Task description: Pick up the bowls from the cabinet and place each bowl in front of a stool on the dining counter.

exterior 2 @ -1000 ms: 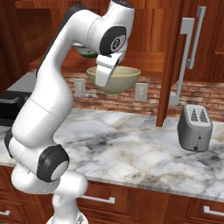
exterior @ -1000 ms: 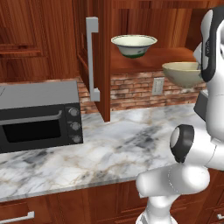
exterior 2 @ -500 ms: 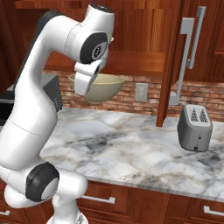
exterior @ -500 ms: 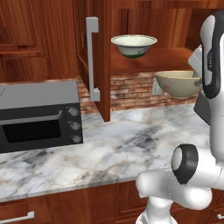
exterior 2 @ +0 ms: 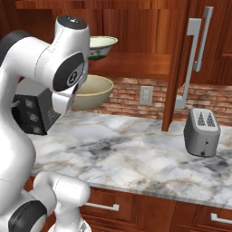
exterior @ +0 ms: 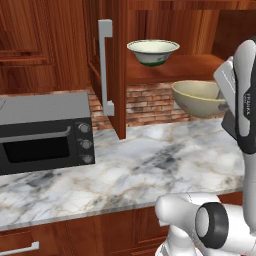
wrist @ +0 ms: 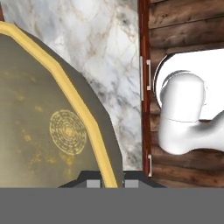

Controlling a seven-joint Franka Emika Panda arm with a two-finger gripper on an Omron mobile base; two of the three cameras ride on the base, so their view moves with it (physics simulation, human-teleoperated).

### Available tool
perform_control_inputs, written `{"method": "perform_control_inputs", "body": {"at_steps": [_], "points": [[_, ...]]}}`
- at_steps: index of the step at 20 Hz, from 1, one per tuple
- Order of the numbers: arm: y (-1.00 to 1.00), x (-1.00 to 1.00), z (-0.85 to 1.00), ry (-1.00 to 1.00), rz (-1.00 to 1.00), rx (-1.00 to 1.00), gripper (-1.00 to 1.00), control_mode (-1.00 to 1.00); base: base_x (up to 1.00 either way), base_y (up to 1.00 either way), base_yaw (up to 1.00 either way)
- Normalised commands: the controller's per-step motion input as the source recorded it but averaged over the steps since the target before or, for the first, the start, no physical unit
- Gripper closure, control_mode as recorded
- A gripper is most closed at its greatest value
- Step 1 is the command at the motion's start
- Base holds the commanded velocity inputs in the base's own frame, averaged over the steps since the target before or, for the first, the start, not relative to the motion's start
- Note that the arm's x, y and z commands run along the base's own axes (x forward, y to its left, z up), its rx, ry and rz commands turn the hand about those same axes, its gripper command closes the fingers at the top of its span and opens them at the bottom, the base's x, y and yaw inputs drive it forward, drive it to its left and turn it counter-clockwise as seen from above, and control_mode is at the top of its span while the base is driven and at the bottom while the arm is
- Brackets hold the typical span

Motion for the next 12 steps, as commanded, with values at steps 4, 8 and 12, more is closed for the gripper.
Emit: {"method": "perform_control_inputs", "body": {"at_steps": [4, 8, 12], "points": [[0.00, -0.47, 0.04, 0.00, 0.00, 0.00, 1.00, -1.00, 0.00, 0.00, 0.00], [0.00, -0.43, 0.00, 0.00, 0.00, -0.05, 1.00, -1.00, 0.00, 0.00, 0.00], [0.00, -0.38, 0.00, 0.00, 0.00, -0.06, 1.00, -1.00, 0.00, 0.00, 0.00]]}}
